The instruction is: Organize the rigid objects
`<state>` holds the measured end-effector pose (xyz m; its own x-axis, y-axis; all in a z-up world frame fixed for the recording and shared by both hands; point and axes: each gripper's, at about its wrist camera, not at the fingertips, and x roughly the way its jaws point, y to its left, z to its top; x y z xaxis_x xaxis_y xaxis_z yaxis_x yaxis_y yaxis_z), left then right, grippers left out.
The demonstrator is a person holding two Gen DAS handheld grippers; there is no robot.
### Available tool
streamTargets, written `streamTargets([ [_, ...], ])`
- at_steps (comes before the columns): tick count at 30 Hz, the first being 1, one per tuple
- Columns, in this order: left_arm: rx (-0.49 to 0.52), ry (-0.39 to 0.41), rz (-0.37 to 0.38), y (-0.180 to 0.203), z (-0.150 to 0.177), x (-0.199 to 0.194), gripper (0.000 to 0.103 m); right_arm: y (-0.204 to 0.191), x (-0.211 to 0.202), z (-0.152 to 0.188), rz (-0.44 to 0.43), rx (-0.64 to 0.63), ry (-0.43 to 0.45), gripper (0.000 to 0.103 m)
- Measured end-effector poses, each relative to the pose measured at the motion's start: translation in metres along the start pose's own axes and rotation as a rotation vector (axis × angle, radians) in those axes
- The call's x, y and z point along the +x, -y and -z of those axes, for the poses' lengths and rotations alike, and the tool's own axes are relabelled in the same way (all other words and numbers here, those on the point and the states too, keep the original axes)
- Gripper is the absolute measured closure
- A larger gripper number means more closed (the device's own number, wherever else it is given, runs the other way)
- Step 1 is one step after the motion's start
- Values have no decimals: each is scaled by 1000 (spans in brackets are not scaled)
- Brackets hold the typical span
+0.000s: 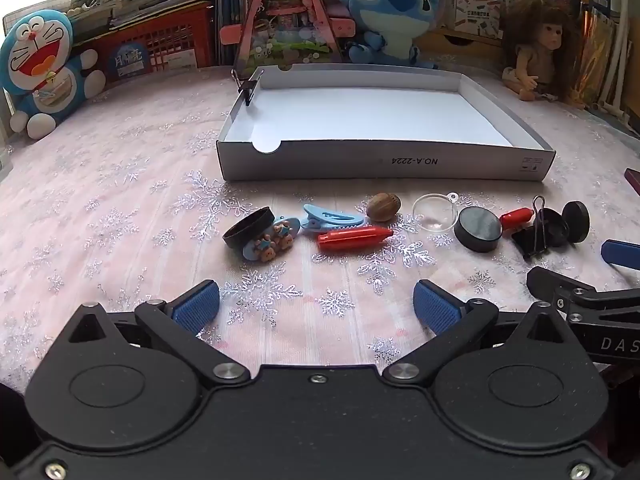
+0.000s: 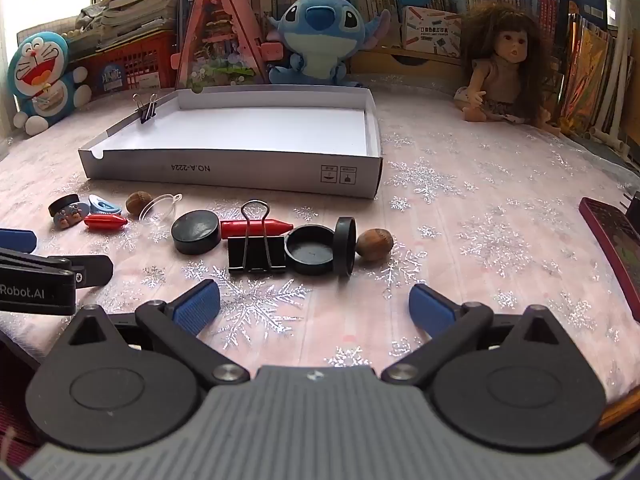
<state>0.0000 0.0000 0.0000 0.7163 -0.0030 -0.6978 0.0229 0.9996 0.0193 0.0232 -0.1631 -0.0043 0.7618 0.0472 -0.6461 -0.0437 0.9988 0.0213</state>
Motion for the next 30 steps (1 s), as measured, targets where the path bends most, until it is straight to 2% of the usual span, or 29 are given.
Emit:
streamTargets([
  [1,-24,14,21,-2,0,-1,0,0,0,1,-7,10,17,0],
  [30,-7,0,3,-1,0,0,0,-1,0,0,-1,-2,9,0],
])
